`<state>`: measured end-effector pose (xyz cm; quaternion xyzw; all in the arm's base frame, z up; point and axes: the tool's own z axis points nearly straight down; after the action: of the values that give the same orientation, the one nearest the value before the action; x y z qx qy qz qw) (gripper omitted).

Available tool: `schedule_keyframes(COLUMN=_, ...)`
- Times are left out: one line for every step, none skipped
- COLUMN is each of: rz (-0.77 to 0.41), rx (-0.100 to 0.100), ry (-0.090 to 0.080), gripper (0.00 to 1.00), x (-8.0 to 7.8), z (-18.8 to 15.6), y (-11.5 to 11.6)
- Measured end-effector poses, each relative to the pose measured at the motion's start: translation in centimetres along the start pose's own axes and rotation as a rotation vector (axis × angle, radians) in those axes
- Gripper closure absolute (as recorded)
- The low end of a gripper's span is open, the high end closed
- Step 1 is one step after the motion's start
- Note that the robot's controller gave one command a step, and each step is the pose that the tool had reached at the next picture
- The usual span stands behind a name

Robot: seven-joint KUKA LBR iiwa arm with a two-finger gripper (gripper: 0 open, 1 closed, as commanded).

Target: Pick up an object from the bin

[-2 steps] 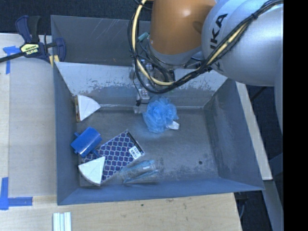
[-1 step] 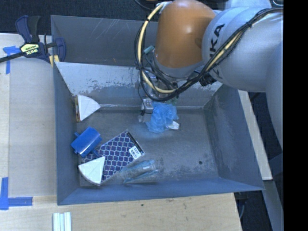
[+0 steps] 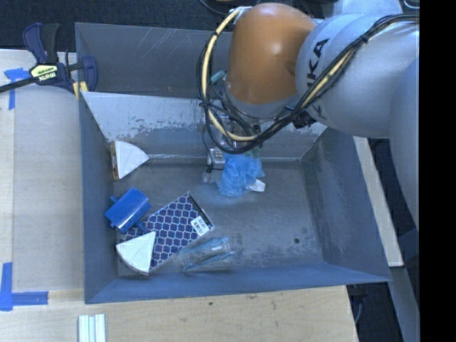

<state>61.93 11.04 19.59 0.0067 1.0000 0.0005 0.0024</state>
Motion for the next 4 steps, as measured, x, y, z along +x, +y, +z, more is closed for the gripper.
schedule_keyframes(rz=0.066, rx=0.005, ry=0.012, gripper=0.00, x=-0.1, z=5.5, y=-4.1)
schedule_keyframes(rz=0.021, rx=0.002, ry=-0.002, gripper=0.00, x=1.1, z=5.3, y=-7.7)
schedule_keyframes(rz=0.109, rx=0.005, ry=0.010, gripper=1.00, x=1.0, z=8.2, y=-10.3)
schedule_keyframes(rz=0.109, rx=0.005, ry=0.010, gripper=1.00, x=1.0, z=8.2, y=-10.4)
